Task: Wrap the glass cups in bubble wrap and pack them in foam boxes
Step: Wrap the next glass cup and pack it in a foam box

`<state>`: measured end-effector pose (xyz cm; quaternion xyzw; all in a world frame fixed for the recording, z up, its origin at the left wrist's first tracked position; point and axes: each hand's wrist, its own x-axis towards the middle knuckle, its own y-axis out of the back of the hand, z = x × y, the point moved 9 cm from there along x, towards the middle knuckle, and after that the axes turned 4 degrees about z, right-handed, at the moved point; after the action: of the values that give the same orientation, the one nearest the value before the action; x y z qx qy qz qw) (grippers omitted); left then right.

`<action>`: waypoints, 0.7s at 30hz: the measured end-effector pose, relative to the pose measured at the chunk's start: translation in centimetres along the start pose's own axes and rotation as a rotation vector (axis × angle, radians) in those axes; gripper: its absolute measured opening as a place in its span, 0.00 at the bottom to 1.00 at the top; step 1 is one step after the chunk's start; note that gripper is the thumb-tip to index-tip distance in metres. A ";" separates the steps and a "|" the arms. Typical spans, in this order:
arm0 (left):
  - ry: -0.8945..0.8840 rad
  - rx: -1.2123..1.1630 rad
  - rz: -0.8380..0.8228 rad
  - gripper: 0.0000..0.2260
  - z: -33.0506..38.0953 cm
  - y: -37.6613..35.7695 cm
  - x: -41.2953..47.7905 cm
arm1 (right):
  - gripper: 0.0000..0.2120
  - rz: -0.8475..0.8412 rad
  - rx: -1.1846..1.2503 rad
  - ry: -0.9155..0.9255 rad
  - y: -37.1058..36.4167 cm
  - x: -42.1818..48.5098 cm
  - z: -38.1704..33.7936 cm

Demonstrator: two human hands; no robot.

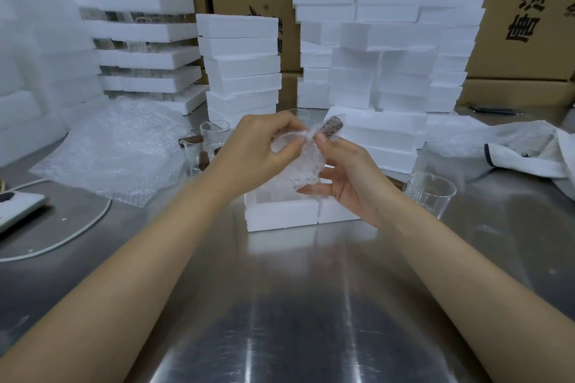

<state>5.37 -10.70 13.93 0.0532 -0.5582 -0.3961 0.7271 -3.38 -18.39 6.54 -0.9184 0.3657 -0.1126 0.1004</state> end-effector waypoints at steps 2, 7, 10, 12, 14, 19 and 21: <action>-0.018 0.021 0.010 0.04 0.2 0.3 0.1 | 0.18 0.005 -0.008 0.001 0.0 0.0 0.1; 0.020 0.070 -0.010 0.02 0.0 0.0 0.2 | 0.19 0.013 -0.049 0.024 0.0 0.0 0.0; 0.054 0.210 -0.001 0.03 -0.1 0.0 0.1 | 0.18 0.024 -0.070 0.044 0.2 0.0 -0.1; 0.065 0.312 0.012 0.05 0.0 0.1 0.0 | 0.20 0.026 -0.092 0.049 0.2 -0.1 -0.1; 0.080 0.354 0.073 0.06 0.0 0.5 -0.1 | 0.21 0.026 -0.098 0.060 0.1 -0.1 -0.3; 0.291 0.057 0.396 0.07 -2.0 3.1 -0.8 | 0.27 0.013 -0.064 0.049 -0.4 0.0 -0.4; 0.309 0.037 0.362 0.09 -2.2 2.5 -0.8 | 0.25 0.033 -0.165 0.047 -0.5 0.0 -0.1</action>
<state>8.53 -9.25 13.78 0.0257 -0.4481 -0.2362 0.8619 -3.08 -18.09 6.75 -0.9146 0.3909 -0.1020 0.0177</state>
